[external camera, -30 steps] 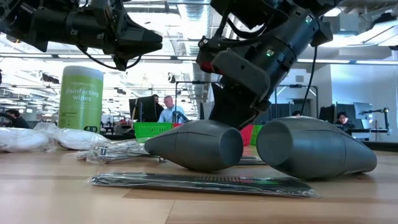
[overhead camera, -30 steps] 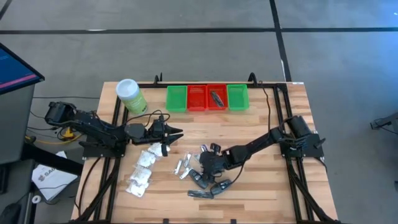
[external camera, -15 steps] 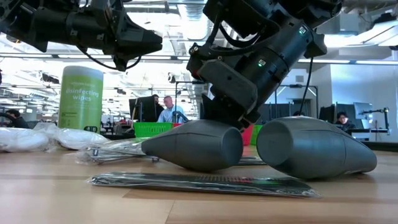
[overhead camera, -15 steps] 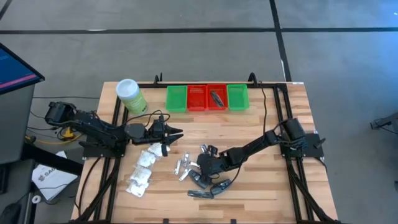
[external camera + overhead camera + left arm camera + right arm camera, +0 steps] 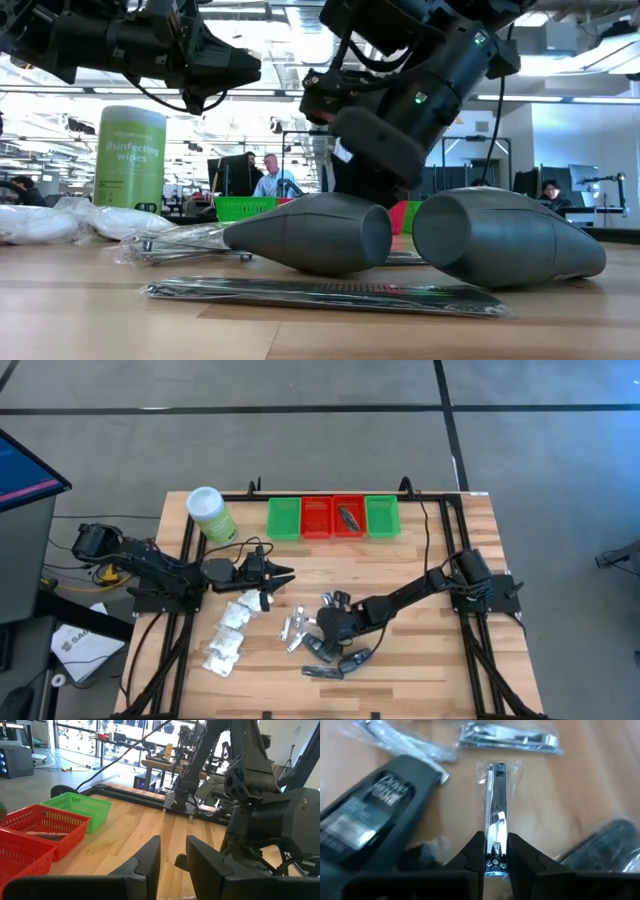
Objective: Pick & Place Travel size toiletries
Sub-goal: Put the silver nail cutter into the left green bin
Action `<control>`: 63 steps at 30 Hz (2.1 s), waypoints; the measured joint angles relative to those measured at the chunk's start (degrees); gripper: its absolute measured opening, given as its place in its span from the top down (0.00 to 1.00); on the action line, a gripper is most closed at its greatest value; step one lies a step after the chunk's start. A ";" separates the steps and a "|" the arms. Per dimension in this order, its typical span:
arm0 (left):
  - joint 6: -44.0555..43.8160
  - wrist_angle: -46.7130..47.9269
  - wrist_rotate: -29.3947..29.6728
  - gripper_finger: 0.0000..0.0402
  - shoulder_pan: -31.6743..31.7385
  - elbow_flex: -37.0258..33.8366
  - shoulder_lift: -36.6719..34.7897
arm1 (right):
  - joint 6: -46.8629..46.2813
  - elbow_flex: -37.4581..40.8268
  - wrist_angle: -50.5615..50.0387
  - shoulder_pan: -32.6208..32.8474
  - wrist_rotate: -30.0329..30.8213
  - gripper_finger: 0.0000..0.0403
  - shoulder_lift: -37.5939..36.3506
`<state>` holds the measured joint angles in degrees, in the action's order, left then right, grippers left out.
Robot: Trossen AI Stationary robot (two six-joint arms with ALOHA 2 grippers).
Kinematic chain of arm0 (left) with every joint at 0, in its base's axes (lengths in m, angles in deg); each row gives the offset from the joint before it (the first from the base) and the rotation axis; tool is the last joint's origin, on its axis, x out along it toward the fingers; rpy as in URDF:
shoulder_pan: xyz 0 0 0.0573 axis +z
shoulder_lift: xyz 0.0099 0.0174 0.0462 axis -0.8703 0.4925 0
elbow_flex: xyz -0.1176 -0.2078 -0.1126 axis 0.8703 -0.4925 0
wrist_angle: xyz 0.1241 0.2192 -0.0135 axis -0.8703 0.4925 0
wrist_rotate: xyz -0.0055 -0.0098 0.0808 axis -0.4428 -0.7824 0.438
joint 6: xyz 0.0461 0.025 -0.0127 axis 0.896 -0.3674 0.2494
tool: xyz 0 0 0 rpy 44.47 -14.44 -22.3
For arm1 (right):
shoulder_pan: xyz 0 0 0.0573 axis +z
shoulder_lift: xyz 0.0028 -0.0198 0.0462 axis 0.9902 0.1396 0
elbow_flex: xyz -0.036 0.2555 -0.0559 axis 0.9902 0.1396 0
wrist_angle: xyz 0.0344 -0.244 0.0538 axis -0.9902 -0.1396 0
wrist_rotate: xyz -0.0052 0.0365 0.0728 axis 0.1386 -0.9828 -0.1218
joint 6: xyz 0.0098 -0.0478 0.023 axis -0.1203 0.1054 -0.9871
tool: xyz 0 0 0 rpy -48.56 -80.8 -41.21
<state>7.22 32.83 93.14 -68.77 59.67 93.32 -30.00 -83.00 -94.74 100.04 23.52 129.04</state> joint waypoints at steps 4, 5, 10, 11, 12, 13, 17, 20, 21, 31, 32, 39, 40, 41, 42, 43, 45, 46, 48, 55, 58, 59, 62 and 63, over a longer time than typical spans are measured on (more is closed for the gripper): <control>0.00 -0.24 -0.16 0.78 0.00 0.00 0.00 | 1.07 -0.14 -1.60 -0.85 2.52 0.89 -2.42; 0.00 -0.56 -0.68 0.78 0.00 0.00 -0.02 | 1.41 -0.01 -2.65 -1.11 3.21 0.89 -3.07; 0.00 -1.51 -1.67 0.78 -0.02 0.04 -0.04 | 3.81 0.00 -3.20 -2.65 4.93 0.89 -5.95; 0.00 -1.50 -1.68 0.78 -0.02 0.03 -0.03 | 4.50 -0.11 -2.78 -3.10 5.29 0.89 -6.64; 0.00 -1.75 -1.68 0.78 -0.02 0.02 -0.02 | 5.17 -0.13 -3.11 -3.41 5.60 0.89 -7.62; 0.00 -2.11 -1.68 0.78 -0.02 0.04 -0.03 | 5.80 -0.05 -3.48 -3.68 6.08 0.89 -8.65; 0.94 -2.25 -3.32 0.77 0.00 0.04 -0.04 | 8.50 -0.11 -3.30 -4.98 7.68 0.89 -12.14; 1.45 -2.41 -4.20 0.72 -0.02 0.04 -0.04 | 10.41 -0.13 -2.98 -6.07 8.32 0.89 -14.67; 1.78 -2.49 -4.19 0.70 -0.02 0.03 -0.04 | 11.12 -0.13 -2.83 -6.43 8.32 0.89 -15.43; 2.97 -4.54 -3.88 0.51 0.00 0.04 -0.04 | 16.42 -0.15 0.56 -8.54 9.61 0.89 -21.30; 3.48 -4.85 -3.50 0.50 0.02 0.04 -0.04 | 17.10 -0.15 1.22 -8.51 9.59 0.89 -21.48; 5.16 -5.68 -0.22 0.49 0.07 0.04 -0.07 | 19.11 -0.15 4.14 -8.51 9.63 0.89 -21.64; 5.16 -5.73 -0.24 0.49 0.06 0.04 -0.07 | 19.28 -0.15 4.14 -8.50 9.61 0.89 -21.64; 5.18 -5.82 -0.28 0.49 0.05 0.04 -0.07 | 19.28 -0.15 4.30 -8.50 9.66 0.89 -21.64; 5.18 -5.99 -0.31 0.49 0.05 0.04 -0.07 | 19.30 -0.15 4.50 -8.48 9.79 0.89 -21.64; 5.18 -6.15 -0.29 0.49 0.05 0.04 -0.07 | 19.34 -0.15 4.65 -8.48 9.86 0.89 -21.66; 5.18 -6.21 -0.22 0.49 0.05 0.04 -0.07 | 19.36 -0.15 4.86 -8.79 10.54 0.89 -21.69; 5.18 -6.19 -0.21 0.49 0.05 0.04 -0.07 | 19.49 -0.15 4.99 -9.11 11.11 0.89 -21.69; 5.18 -6.16 -0.20 0.49 0.07 0.04 -0.07 | 19.48 -0.15 5.43 -9.48 11.31 0.89 -21.71; 5.16 -6.03 -0.35 0.51 0.07 0.04 -0.04 | 21.54 -1.81 7.14 -10.44 11.06 0.89 -21.75; 5.16 -6.21 -0.35 0.51 0.07 0.04 -0.04 | 22.30 -2.83 7.34 -10.09 10.71 0.89 -21.75; 5.16 -6.39 -0.35 0.51 0.07 0.04 -0.04 | 22.42 -2.84 7.65 -9.90 9.82 0.89 -21.78; 5.16 -8.29 0.03 0.51 0.95 0.04 -0.02 | 22.49 -2.84 8.79 -9.77 6.58 0.89 -21.31; 5.16 -8.70 -0.03 0.51 1.38 0.04 -0.02 | 22.49 -2.84 9.64 -9.77 6.30 0.89 -20.97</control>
<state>12.38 24.12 93.11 -67.38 59.71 93.30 -7.51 -85.85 -85.10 90.27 29.82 108.07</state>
